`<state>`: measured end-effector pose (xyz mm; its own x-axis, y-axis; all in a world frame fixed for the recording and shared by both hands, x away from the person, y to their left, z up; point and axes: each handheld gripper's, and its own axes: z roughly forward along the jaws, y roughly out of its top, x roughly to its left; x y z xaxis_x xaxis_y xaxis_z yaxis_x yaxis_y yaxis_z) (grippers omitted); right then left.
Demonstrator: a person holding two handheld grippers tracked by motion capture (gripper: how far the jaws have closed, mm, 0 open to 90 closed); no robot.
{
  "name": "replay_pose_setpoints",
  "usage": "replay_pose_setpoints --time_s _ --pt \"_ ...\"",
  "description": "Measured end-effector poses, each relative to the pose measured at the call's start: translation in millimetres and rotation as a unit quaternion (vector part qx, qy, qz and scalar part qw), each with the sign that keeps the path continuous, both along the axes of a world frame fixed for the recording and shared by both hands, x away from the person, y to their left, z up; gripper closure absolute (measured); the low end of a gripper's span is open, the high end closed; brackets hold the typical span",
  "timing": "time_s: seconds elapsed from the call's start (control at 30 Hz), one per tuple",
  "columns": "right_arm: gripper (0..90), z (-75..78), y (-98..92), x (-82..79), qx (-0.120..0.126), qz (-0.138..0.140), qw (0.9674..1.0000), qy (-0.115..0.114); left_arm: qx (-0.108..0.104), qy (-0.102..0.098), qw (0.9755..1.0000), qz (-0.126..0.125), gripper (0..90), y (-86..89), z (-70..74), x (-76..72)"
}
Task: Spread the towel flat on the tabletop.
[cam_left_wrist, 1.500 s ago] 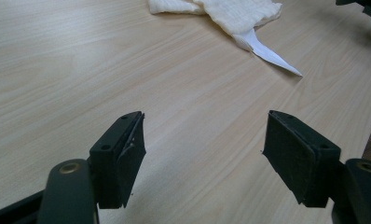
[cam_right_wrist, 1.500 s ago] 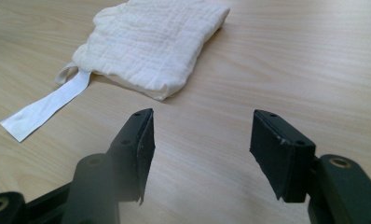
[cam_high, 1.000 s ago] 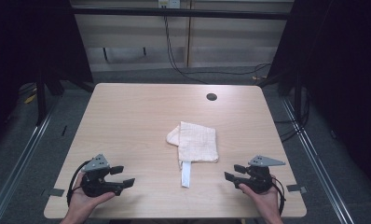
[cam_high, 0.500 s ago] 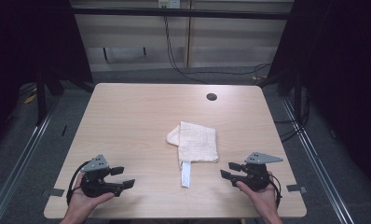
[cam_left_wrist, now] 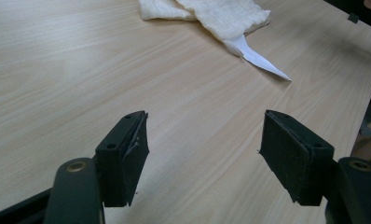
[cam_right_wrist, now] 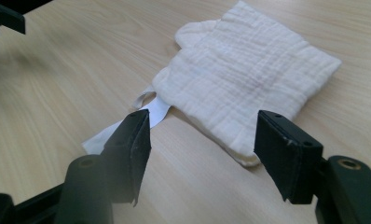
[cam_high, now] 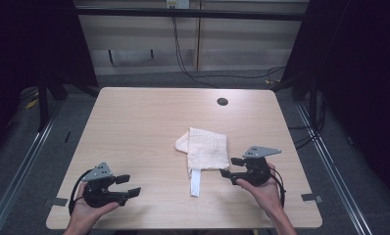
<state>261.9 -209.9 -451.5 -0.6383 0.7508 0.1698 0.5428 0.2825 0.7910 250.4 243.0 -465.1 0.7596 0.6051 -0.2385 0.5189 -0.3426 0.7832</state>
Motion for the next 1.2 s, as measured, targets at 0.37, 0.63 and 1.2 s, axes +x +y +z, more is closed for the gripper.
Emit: replay_pose_setpoints --time_s 0.37,0.63,1.2 --pt "31.6 -1.1 16.1 22.6 -0.014 0.025 0.9993 0.025 0.004 0.003 1.0 -0.003 30.8 -1.3 -0.9 0.3" --pt "30.9 8.5 24.0 45.3 -0.022 0.037 0.9989 0.018 0.01 0.002 0.9999 -0.004 29.8 -1.0 -0.5 0.6" --pt "24.2 6.4 43.8 92.6 -0.034 0.055 0.997 0.043 0.01 -0.004 0.9999 0.005 28.7 0.3 0.3 0.4"
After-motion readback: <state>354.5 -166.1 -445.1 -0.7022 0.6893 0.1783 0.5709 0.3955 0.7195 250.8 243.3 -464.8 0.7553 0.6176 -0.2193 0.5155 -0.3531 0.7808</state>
